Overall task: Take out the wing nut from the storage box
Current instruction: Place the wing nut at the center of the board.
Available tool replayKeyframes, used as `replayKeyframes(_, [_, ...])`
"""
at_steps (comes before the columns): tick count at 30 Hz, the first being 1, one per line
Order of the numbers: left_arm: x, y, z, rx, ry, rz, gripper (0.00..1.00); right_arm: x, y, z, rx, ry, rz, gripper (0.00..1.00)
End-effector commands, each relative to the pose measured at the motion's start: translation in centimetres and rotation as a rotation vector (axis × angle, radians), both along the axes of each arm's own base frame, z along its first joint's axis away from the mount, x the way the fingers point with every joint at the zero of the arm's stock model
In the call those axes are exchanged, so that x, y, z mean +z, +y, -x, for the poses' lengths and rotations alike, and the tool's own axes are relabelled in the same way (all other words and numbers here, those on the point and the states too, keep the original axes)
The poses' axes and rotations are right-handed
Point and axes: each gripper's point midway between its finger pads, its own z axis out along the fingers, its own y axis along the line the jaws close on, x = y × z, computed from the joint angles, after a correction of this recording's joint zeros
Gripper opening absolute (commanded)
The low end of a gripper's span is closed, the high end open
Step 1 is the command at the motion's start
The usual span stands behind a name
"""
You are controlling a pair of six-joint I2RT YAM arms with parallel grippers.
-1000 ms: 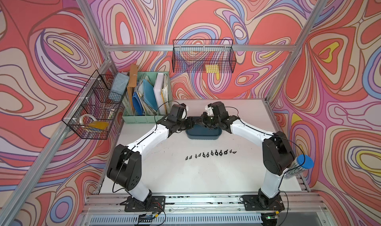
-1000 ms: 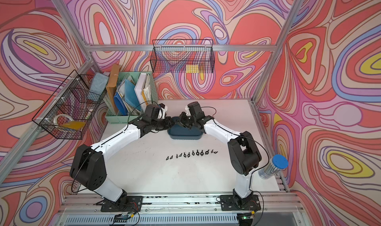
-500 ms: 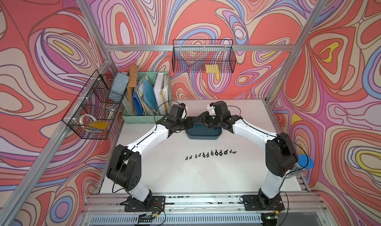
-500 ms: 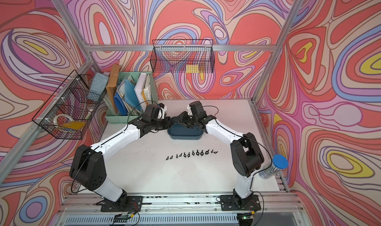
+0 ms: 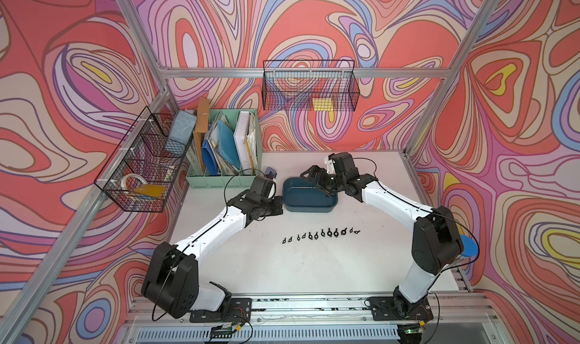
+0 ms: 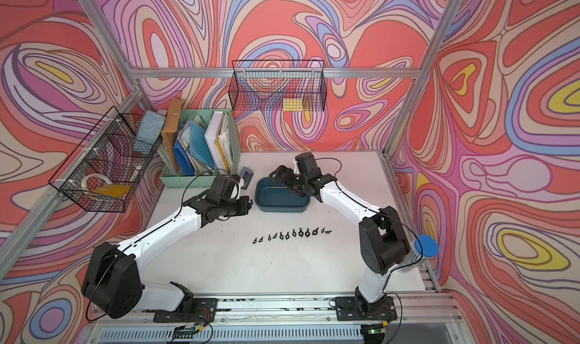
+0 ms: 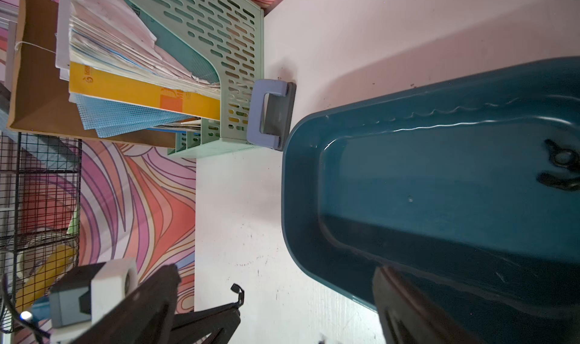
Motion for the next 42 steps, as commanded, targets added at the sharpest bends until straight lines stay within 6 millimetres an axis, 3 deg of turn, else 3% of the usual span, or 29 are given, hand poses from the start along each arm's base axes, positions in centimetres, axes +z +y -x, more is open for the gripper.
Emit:
replayKeyframes(1, [-2.1,2.0,2.8,0.007,0.032,-0.127,0.0,-0.6,-0.8,0.3,-0.005,-0.001,0.044,0.98])
replayKeyframes(7, [-5.2,2.6,6.1,-0.008,0.072,-0.233,0.0,-1.1,-0.8,0.3,0.007,0.009,0.063,0.98])
replayKeyframes(13, [-7.7,1.7,8.1,-0.041,0.107,-0.281,0.0,-1.4,-0.6,0.4,0.023,0.019,0.069,0.98])
replayKeyframes(24, [-10.4,1.3,9.0,-0.063,0.158,-0.323,0.0,-1.5,-0.7,0.6,0.026,0.027,0.075,0.98])
replayKeyframes(39, [-12.5,0.7,9.7,-0.088,0.205,-0.336,0.0,-1.9,-0.8,0.8,0.026,0.041,0.083,0.98])
replayKeyframes(42, [-12.5,0.7,9.7,-0.09,0.205,-0.337,0.04,-1.9,-0.8,0.9,0.025,0.041,0.082,0.98])
